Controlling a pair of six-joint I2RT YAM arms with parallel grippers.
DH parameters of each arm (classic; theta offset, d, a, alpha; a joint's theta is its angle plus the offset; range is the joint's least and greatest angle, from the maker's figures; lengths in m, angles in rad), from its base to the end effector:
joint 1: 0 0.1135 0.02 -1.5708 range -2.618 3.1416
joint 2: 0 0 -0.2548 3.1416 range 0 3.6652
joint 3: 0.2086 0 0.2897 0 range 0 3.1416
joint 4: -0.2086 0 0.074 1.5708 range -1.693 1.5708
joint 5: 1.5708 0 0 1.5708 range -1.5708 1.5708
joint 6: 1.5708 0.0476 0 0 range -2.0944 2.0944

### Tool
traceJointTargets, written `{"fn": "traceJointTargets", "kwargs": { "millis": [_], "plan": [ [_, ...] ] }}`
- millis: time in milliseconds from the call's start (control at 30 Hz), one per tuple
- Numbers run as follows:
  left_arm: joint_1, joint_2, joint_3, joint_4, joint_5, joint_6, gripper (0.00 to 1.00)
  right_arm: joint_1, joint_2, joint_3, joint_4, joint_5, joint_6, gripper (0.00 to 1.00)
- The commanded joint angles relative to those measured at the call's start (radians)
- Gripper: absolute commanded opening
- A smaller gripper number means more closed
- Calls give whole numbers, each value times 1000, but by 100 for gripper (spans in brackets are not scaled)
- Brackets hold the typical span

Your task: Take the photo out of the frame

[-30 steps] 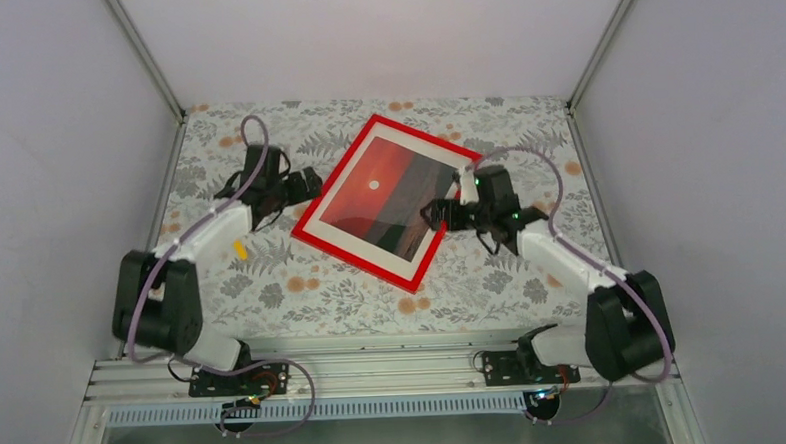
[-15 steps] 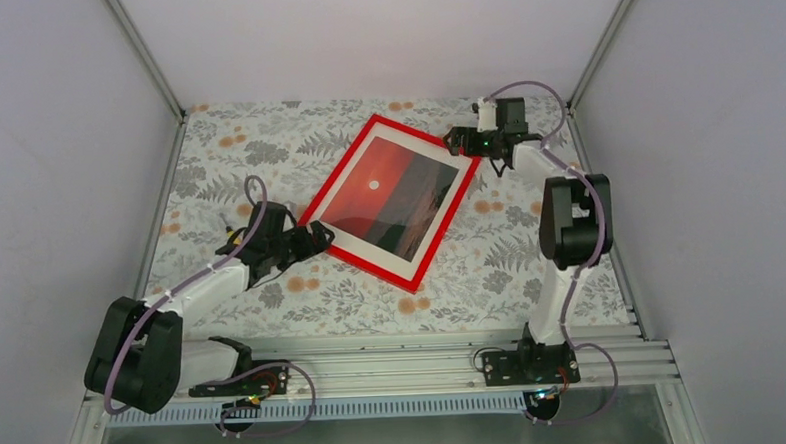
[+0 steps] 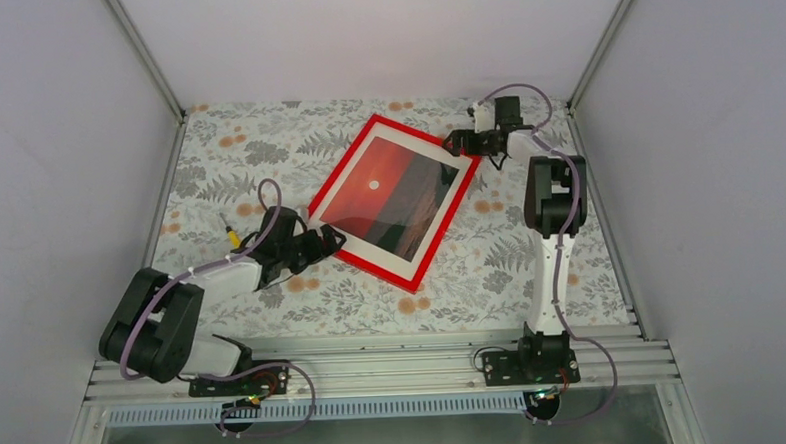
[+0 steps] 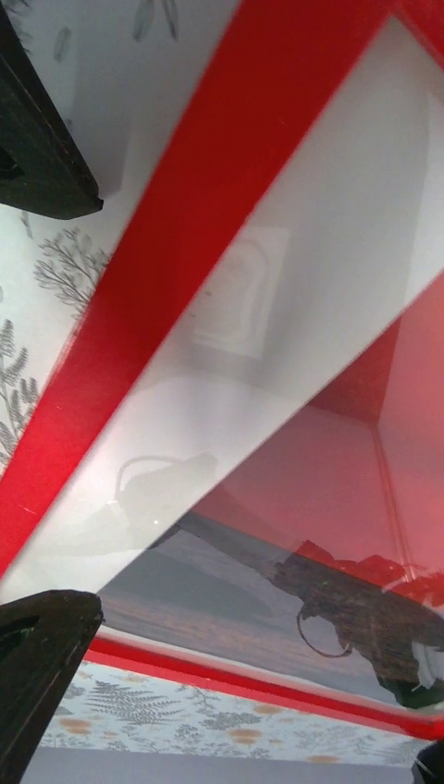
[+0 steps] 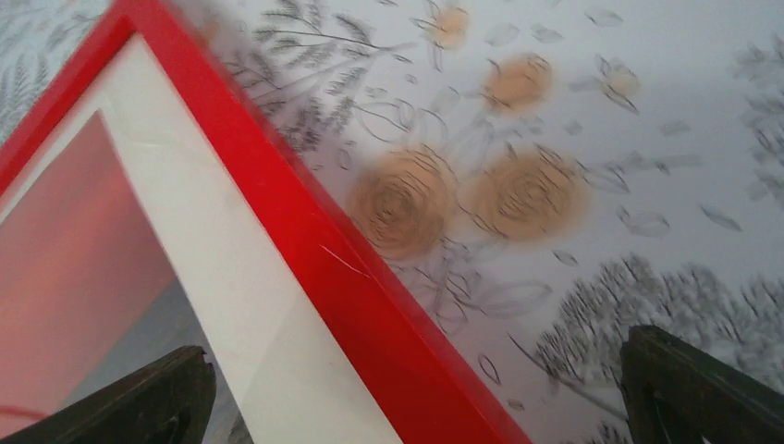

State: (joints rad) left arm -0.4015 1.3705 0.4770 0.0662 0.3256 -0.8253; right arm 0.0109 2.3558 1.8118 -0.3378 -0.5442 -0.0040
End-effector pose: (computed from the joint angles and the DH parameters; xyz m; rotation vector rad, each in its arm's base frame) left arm 0.2465 -0.1212 0.0923 -0.3783 2.5387 -0.9189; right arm 0.5463 0.0306 0.1098 -0.2557 2.3759 0.6664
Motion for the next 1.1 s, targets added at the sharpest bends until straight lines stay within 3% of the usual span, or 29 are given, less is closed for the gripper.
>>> {"fn": "traceJointTargets", "kwargs": {
  "millis": [0, 467, 867, 1067],
  "plan": [
    [-3, 57, 18, 48, 17, -3, 100, -3, 23, 7, -75, -79, -52, 100],
    [13, 259, 206, -24, -44, 117, 100, -11, -232, -414, 62, -69, 0, 100],
    [64, 522, 614, -208, -107, 308, 100, -10, -497, -809, 199, -28, 123, 99],
    [74, 632, 753, -264, -107, 335, 100, -9, -610, -945, 238, 0, 183, 100]
  ]
}}
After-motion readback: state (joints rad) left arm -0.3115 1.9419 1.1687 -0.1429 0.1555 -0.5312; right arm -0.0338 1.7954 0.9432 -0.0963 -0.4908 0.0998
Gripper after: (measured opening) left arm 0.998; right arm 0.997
